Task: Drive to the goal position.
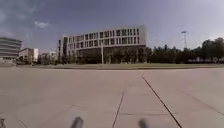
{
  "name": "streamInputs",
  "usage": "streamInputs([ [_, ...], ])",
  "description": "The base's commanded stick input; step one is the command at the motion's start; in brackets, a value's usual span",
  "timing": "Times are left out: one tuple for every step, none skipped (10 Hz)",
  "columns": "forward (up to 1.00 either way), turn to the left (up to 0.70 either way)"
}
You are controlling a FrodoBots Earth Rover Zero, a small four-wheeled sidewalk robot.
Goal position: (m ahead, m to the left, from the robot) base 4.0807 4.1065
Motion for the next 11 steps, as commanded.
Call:
streamInputs([
  [0.99, 0.39],
  [0.99, 0.39],
  [0.99, 0.39],
  [0.99, 0.39],
  [0.99, 0.39],
  [0.99, 0.39],
  [0.99, 0.39],
  [0.99, 0.39],
  [0.99, 0.39],
  [0.99, 0.39],
  [0.99, 0.39],
])
